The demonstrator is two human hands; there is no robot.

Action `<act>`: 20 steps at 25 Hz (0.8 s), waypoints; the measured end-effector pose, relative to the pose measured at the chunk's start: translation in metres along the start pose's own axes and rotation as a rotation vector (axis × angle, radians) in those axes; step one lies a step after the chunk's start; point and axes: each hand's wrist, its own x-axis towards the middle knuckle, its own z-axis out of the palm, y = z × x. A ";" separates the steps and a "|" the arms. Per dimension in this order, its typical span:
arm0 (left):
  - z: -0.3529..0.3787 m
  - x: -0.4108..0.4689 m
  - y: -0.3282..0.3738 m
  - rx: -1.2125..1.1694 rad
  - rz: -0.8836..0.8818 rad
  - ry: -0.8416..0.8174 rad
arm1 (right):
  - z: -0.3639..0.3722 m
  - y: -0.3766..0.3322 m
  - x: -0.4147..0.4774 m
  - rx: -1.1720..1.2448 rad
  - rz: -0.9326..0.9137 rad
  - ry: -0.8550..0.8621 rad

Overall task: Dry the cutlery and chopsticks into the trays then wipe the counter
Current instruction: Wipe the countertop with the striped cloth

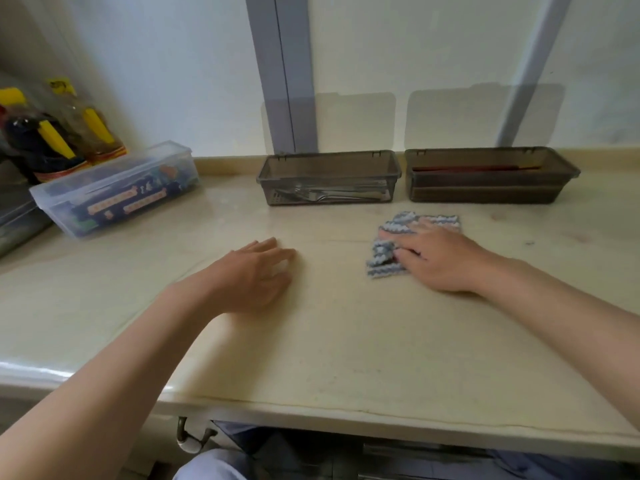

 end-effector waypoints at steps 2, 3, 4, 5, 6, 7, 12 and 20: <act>-0.004 0.001 0.005 -0.005 -0.003 0.004 | 0.003 -0.025 -0.037 0.029 -0.097 -0.039; -0.006 0.001 0.008 0.003 0.005 0.010 | 0.006 -0.041 -0.057 0.036 -0.164 -0.060; -0.008 0.002 0.009 0.000 0.005 0.007 | 0.009 -0.054 -0.074 0.027 -0.225 -0.084; -0.009 0.003 0.012 0.001 0.005 -0.001 | 0.012 -0.061 -0.081 0.012 -0.264 -0.108; -0.010 0.003 0.015 0.001 0.005 -0.015 | 0.013 -0.065 -0.080 0.009 -0.284 -0.122; -0.010 0.003 0.015 0.011 0.003 -0.026 | 0.013 -0.067 -0.071 0.017 -0.293 -0.116; -0.013 -0.025 -0.018 0.018 -0.056 -0.021 | 0.008 -0.079 0.000 0.036 -0.229 -0.044; -0.015 -0.085 -0.093 -0.026 -0.109 0.066 | 0.014 -0.130 0.086 0.037 -0.181 0.001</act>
